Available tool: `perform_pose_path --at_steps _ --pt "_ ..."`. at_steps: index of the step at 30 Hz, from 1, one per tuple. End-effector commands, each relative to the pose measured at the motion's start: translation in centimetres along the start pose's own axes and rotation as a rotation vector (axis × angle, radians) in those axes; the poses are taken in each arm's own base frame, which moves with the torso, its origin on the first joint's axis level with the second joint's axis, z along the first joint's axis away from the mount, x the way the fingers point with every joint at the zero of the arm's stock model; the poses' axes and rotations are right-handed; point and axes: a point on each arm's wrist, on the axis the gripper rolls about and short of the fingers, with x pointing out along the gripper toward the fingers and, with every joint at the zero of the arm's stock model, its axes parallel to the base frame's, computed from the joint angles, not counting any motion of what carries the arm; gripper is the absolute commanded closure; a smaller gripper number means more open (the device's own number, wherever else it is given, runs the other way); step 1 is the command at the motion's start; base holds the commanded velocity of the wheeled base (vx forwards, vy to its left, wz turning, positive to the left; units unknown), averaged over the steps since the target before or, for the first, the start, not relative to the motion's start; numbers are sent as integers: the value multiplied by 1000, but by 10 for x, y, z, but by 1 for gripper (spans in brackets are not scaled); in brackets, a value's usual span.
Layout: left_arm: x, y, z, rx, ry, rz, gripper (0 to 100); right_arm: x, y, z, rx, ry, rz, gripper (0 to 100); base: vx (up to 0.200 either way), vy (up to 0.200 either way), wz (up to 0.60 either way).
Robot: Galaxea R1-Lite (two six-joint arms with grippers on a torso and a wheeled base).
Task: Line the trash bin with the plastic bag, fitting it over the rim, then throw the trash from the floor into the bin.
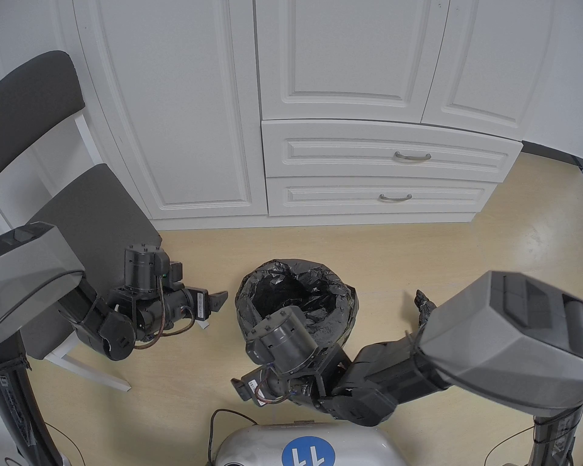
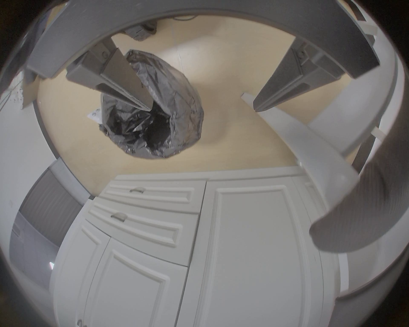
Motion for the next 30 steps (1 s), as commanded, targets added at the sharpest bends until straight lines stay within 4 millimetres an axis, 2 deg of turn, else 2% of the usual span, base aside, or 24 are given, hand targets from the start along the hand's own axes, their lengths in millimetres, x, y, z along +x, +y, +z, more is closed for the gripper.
perform_pose_path --at_steps 1,4,5,7,11,14,20,30 --pt "-2 -11 -29 14 104 -4 0 -33 -33 18 85 -71 -104 0 0 0 0" --pt "5 -14 -46 4 161 -10 0 -42 -51 14 140 -70 -143 0 0 0 0" --pt "15 -18 -57 -13 193 -14 0 -50 -64 9 179 -76 -163 0 0 0 0" --pt "28 -21 -67 -42 195 -16 0 -57 -79 1 223 -97 -179 0 0 0 0" --pt "44 -25 -74 -62 175 -26 0 -60 -109 -16 290 -161 -230 0 0 0 0" --pt "55 -26 -74 -65 169 -27 0 -50 -131 -31 326 -243 -271 0 0 0 0" --pt "75 -21 -74 -72 148 -17 0 -39 -145 -40 329 -262 -294 0 0 0 0" --pt "84 -13 -79 -79 159 2 0 -39 -152 -38 339 -269 -294 0 0 0 0"
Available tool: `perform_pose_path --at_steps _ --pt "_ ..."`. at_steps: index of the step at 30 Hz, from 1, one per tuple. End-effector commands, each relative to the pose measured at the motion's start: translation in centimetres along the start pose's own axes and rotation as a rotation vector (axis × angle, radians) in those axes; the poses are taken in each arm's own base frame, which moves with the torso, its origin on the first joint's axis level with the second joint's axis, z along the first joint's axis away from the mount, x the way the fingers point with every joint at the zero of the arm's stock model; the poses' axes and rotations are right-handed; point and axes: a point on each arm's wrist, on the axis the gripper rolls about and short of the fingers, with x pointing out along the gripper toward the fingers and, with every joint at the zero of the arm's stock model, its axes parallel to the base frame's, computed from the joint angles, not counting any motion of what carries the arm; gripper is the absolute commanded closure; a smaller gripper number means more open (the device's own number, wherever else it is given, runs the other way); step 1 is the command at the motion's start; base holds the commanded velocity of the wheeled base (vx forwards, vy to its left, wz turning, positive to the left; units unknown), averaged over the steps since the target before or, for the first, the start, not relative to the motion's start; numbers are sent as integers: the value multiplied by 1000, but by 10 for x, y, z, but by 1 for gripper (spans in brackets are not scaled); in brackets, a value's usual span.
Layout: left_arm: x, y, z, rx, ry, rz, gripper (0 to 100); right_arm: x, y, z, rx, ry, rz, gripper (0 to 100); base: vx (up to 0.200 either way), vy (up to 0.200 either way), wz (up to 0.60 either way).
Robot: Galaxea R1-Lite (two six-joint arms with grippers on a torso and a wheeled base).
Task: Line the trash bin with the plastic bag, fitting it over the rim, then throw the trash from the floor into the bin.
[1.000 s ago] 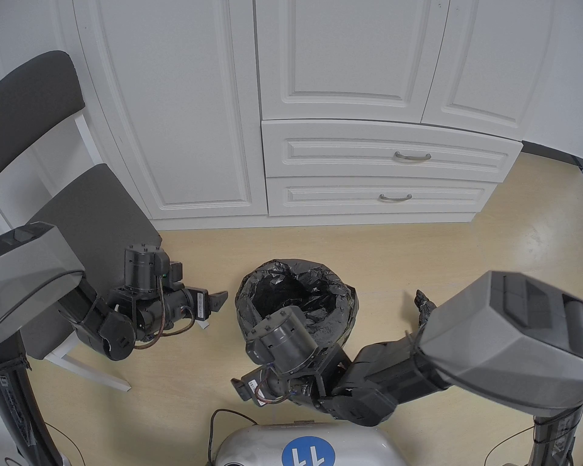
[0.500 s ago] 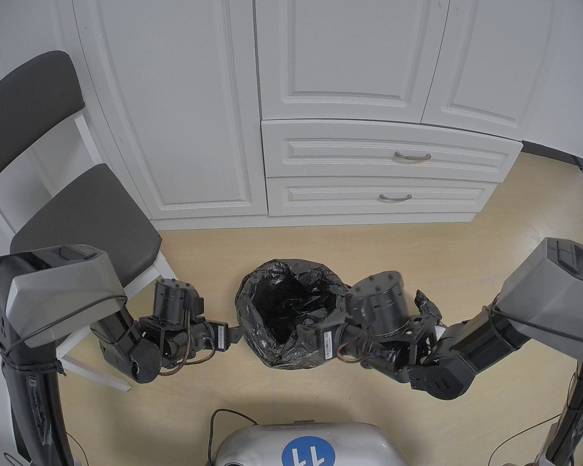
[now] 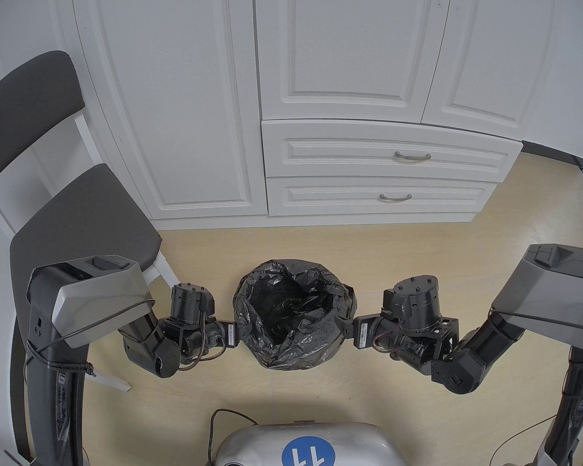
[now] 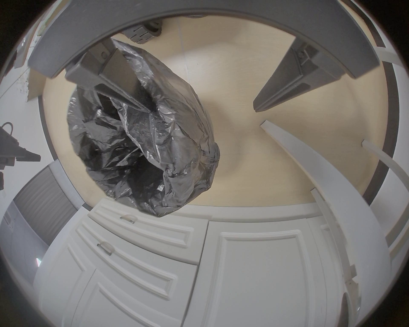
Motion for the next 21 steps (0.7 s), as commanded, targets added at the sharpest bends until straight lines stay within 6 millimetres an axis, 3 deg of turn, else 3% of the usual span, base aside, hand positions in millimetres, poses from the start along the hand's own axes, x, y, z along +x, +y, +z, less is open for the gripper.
perform_pose_path --at_steps 1,12,21 --pt "7 6 -6 -5 16 11 0 5 -5 -4 1 12 -14 0 0 0 0" --pt "8 16 8 -45 -38 19 0 8 -13 -1 15 6 -23 0 0 0 0" --pt "-12 28 30 -86 -86 38 0 6 -15 4 21 -9 -27 0 0 0 0"
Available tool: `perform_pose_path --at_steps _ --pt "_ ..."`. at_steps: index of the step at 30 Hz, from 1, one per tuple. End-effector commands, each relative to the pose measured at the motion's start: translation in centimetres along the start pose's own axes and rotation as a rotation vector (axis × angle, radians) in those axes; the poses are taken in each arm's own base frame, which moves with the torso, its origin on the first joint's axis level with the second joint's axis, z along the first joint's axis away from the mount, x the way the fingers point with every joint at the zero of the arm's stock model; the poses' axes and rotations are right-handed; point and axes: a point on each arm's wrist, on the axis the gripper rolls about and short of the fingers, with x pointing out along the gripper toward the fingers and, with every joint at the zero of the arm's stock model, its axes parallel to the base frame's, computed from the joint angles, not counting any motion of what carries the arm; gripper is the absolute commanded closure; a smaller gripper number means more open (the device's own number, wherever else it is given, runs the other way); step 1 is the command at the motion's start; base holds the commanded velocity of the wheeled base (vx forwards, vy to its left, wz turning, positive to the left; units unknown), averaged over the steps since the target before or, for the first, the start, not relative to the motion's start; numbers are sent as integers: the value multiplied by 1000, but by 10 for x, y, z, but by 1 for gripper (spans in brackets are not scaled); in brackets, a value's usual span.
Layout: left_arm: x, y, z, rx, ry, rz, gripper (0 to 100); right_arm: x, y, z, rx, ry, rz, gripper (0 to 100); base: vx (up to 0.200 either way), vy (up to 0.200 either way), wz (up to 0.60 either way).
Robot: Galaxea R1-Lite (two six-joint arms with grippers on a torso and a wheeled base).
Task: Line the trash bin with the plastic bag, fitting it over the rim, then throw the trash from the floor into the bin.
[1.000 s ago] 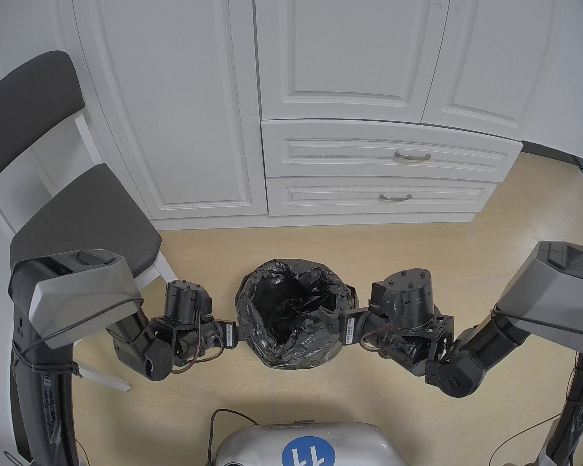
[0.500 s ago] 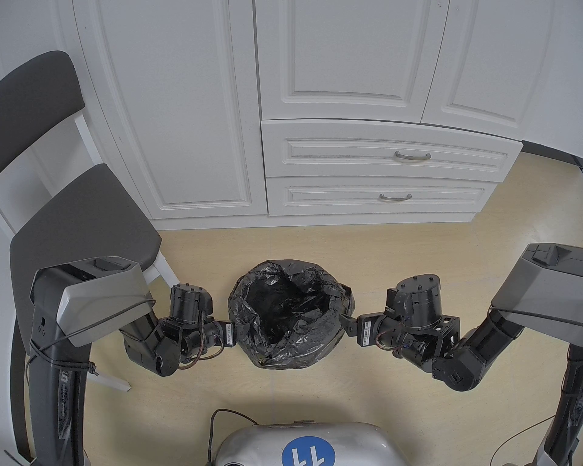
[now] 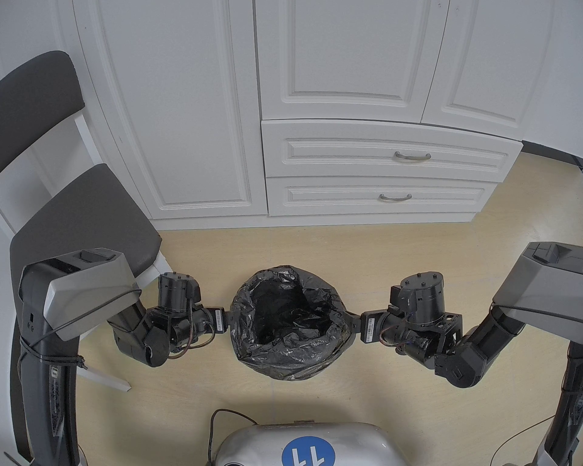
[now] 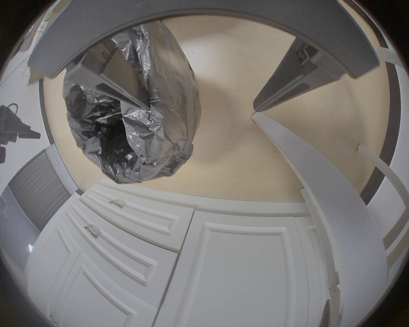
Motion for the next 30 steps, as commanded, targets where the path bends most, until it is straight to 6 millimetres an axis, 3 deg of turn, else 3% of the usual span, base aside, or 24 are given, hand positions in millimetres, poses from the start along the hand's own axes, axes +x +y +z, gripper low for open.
perform_pose_path --at_steps 1,12,24,30 --pt "-12 7 12 -11 -26 5 0 0 -1 3 4 -10 -2 0 0 0 0" --pt "-9 11 7 -13 -2 -8 0 0 -2 4 5 -10 -5 0 0 0 0" --pt "20 19 -24 -18 77 -10 0 1 -2 2 4 -6 -6 0 0 0 0" --pt "21 19 -22 -19 66 -14 0 2 -2 1 4 -2 -5 0 0 0 0"
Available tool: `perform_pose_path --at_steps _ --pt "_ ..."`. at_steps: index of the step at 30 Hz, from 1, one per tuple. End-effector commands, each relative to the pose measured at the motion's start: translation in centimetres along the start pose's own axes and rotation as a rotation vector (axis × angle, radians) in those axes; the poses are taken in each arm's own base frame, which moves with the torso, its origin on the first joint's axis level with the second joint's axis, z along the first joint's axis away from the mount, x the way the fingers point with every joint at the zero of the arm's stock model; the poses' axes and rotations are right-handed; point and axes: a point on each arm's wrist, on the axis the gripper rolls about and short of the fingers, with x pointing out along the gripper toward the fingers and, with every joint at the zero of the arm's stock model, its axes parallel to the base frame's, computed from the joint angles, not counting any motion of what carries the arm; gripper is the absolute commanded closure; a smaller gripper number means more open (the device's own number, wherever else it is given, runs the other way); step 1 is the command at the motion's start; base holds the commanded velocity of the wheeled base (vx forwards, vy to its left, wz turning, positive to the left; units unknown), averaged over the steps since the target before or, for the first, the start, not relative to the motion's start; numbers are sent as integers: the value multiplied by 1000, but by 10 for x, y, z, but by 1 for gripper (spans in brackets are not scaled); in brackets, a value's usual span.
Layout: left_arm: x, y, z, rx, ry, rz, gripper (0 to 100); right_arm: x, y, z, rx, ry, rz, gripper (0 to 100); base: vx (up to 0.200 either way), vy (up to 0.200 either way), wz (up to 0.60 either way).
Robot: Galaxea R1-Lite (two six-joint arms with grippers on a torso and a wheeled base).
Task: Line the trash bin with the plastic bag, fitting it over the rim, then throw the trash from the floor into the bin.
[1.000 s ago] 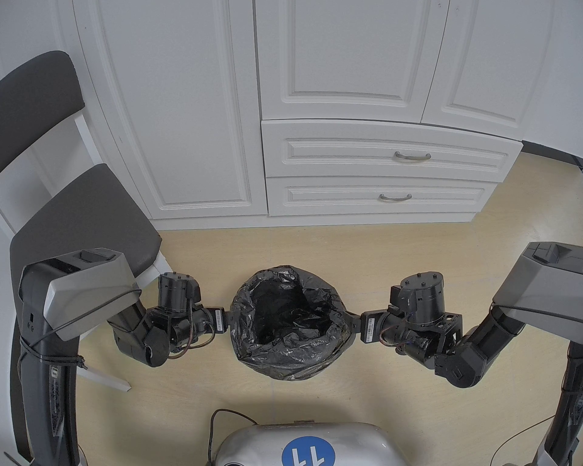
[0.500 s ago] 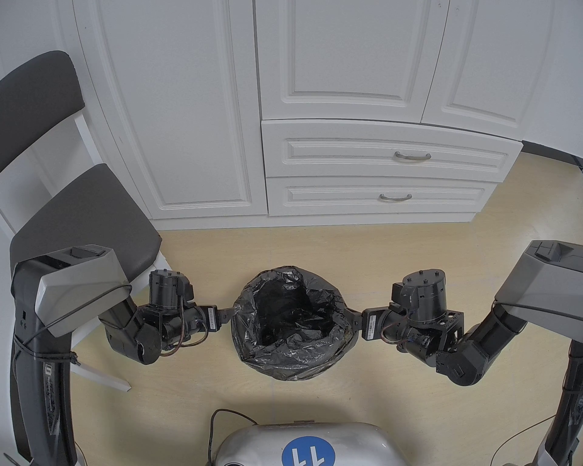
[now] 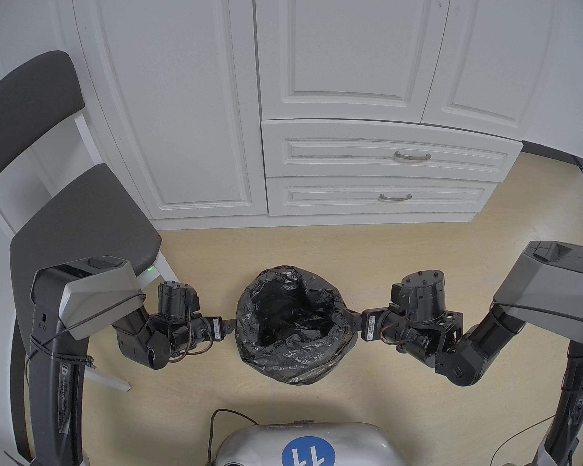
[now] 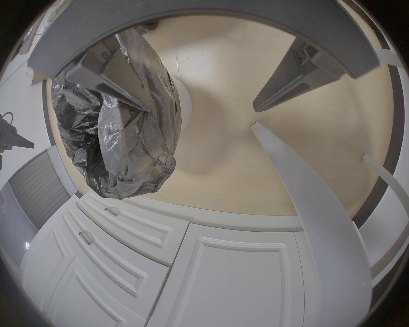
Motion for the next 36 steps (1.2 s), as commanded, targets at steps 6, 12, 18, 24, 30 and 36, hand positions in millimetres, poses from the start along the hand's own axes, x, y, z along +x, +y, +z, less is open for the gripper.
perform_pose_path --at_steps 6,12,18,24,30,36 --pt "12 -1 -6 2 8 -4 0 6 1 -9 -7 22 2 0 0 0 0" --pt "35 2 -9 0 24 0 0 26 -1 -22 -2 48 -13 0 0 0 0" --pt "45 1 5 17 108 86 0 46 -3 -30 1 61 -22 0 0 0 0" --pt "16 1 2 26 140 119 0 39 27 -21 -29 33 61 0 0 0 0" --pt "-31 2 -4 28 114 170 0 19 75 -41 -127 121 152 0 0 0 0" --pt "-53 2 -13 32 48 206 0 36 106 -68 -277 117 172 0 0 0 0"
